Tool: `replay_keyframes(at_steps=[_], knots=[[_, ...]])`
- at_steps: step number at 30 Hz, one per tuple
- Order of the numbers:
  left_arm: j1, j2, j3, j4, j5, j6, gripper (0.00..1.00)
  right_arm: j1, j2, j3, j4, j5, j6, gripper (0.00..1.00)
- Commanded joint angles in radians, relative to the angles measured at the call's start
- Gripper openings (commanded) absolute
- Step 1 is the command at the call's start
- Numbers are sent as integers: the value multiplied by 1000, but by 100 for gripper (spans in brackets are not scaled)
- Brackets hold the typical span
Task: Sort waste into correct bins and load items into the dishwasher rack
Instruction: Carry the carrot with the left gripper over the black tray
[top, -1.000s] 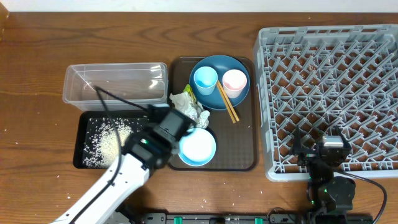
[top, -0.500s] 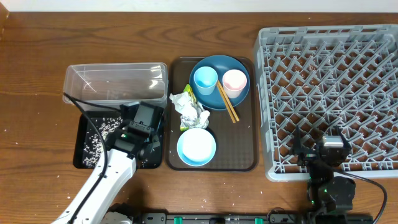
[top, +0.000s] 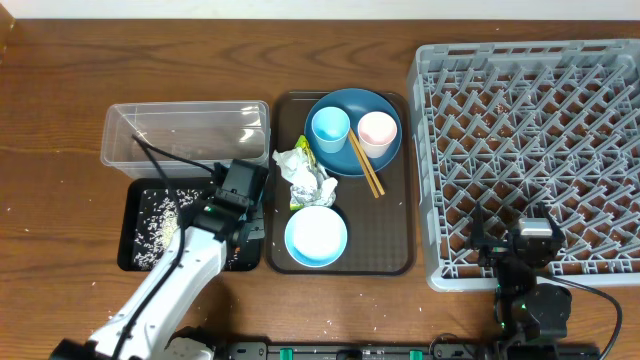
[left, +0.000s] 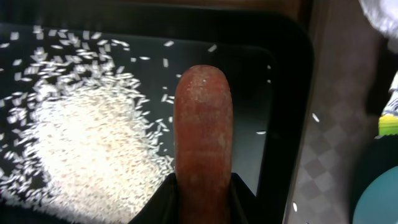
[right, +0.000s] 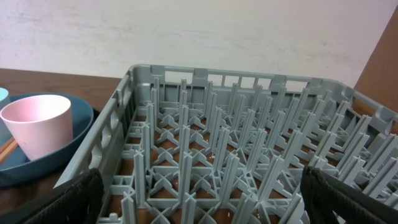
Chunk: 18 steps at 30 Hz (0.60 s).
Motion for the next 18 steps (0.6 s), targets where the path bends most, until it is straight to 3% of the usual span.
replay_keyframes(at_steps=[1, 9, 18], knots=[[5, 40, -6, 21, 65, 86, 14, -6, -5, -2, -4, -4, -10, 99], [5, 92, -6, 82, 63, 99, 13, -6, -5, -2, -4, -4, -10, 99], [5, 131, -6, 84, 63, 98, 21, -6, -5, -2, -4, -4, -10, 99]])
